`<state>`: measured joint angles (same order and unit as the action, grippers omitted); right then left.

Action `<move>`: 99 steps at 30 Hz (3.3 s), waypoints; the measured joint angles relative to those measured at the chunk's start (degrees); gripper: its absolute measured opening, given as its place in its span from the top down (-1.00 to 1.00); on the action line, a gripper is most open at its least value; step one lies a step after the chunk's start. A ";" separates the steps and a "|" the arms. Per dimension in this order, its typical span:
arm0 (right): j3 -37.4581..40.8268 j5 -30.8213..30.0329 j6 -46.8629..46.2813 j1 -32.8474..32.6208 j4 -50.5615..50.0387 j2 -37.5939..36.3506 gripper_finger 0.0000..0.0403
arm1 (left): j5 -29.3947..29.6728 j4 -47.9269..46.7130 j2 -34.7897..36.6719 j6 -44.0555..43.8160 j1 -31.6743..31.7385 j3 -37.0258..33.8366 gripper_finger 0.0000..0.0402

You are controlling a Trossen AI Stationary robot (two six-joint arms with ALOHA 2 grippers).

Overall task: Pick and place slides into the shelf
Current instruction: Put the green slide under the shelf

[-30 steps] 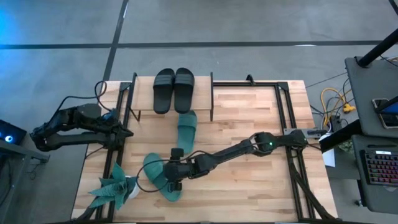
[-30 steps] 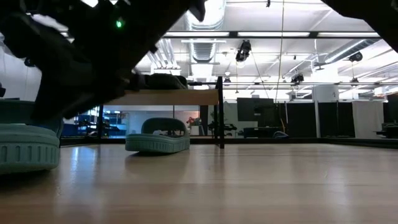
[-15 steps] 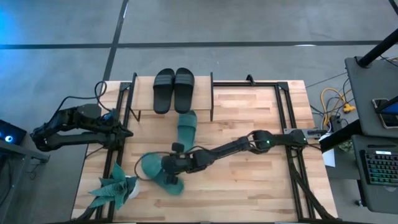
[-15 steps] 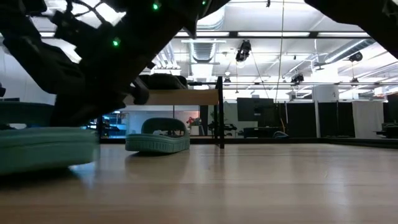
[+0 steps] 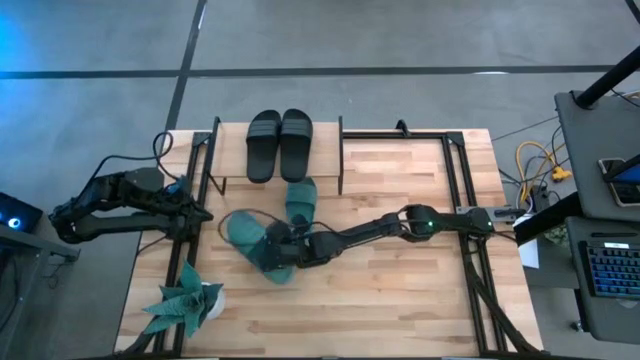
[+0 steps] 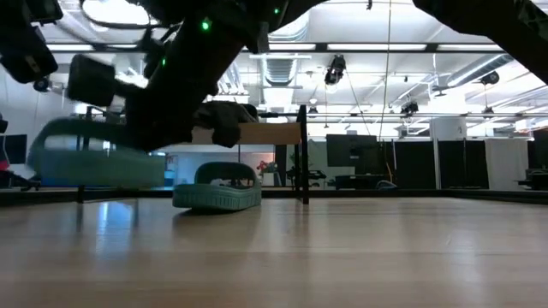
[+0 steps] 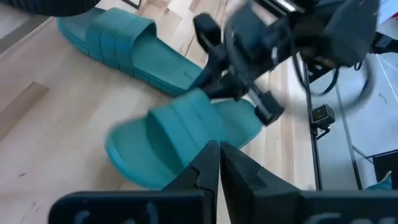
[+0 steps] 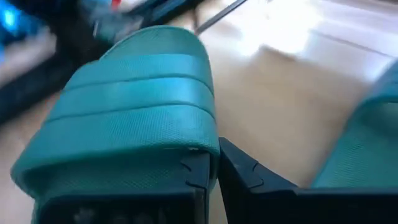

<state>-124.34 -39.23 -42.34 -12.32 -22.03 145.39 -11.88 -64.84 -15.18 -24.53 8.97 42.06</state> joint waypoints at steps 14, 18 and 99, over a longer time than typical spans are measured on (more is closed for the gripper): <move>-1.64 -5.32 -24.45 1.07 -9.42 -0.16 0.93 | 0.00 -0.48 0.35 1.03 0.00 -0.21 1.00; -1.26 -2.85 -25.14 2.17 -9.44 -0.16 0.86 | 0.24 -0.24 0.24 1.05 0.00 -0.22 1.00; -7.36 43.03 -5.45 -0.35 -3.53 5.63 0.94 | 0.39 -0.96 0.37 2.78 0.00 -1.08 1.00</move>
<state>-131.70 3.80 -47.79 -12.67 -25.56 151.02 -11.49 -65.80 -14.81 -21.75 8.97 40.98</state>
